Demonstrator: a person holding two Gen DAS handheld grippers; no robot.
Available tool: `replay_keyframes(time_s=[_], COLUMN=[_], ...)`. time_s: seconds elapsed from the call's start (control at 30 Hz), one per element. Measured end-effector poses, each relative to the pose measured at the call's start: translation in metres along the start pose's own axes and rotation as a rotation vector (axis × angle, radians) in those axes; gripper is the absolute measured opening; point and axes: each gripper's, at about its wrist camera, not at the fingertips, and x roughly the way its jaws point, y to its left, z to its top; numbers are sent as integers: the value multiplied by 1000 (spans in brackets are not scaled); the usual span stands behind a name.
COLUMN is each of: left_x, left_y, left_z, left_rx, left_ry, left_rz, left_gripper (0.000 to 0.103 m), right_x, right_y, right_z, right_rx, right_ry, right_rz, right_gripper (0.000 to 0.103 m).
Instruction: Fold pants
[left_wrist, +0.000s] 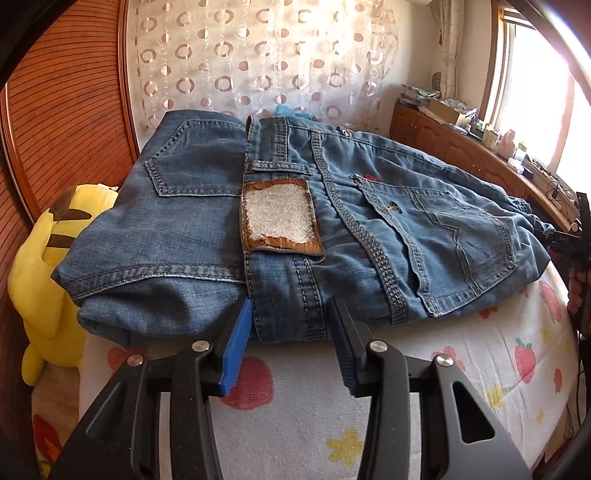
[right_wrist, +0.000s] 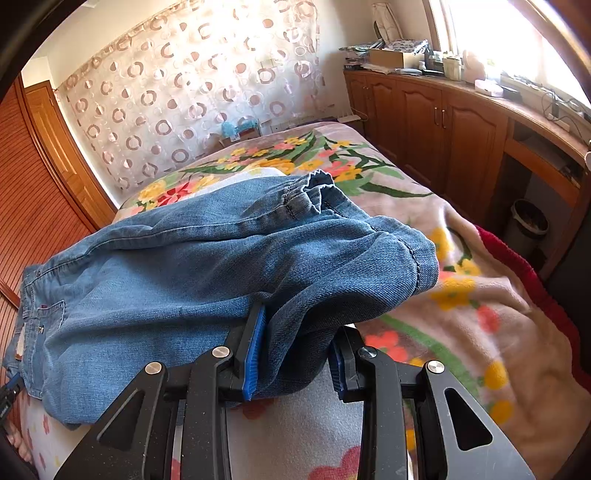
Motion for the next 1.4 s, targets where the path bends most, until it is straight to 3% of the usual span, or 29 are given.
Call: replay_keyframes(time_s=[0.33, 0.63, 0.87, 1.07, 1.4], left_x=[7, -14, -34, -40, -79], left_y=[0, -12, -13, -13, -13], left_z=[3, 7, 21, 26, 42], left_rx=[7, 32, 53, 52, 34], left_ry=[2, -71, -122, -145, -257], left_rz=[17, -35, -32, -38, -20], left_gripper=[52, 4, 3, 3, 2], right_x=[-1, 0, -12, -33, -67], right_y=[0, 0, 12, 19, 38], right_z=[0, 0, 2, 14, 18], right_rx=[-2, -4, -91, -127, -203], right_ry=[0, 0, -44, -102, -210], right_rz=[2, 0, -5, 24, 44], right_gripper=[32, 30, 15, 14, 13])
